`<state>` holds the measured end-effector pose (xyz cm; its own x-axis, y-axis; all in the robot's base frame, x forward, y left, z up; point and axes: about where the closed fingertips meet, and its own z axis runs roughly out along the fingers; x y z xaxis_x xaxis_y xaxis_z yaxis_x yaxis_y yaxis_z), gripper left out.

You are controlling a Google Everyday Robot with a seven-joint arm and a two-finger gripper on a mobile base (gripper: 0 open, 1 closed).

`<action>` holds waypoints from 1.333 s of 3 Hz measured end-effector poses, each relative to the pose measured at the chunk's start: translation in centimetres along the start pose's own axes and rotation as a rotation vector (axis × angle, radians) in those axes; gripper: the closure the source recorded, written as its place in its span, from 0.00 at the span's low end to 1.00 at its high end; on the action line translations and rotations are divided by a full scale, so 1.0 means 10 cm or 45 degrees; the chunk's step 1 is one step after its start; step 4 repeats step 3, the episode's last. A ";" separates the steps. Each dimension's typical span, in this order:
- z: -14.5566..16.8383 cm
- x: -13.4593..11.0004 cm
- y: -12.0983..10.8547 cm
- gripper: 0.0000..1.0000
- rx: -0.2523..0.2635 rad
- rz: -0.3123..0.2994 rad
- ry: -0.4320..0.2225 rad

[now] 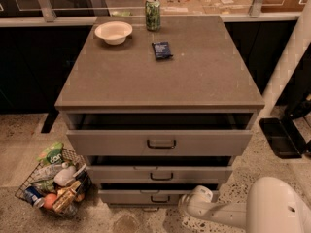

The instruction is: Close bottom drawer

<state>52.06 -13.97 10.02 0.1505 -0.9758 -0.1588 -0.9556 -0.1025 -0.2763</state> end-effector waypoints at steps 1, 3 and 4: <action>0.04 -0.04 0.08 1.00 -0.014 -0.022 -0.088; 0.02 -0.22 0.70 1.00 -0.044 -0.147 -0.270; 0.02 -0.22 0.70 1.00 -0.044 -0.147 -0.270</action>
Offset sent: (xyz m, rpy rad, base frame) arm -0.0532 0.0301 0.0127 0.6306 0.0162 0.2276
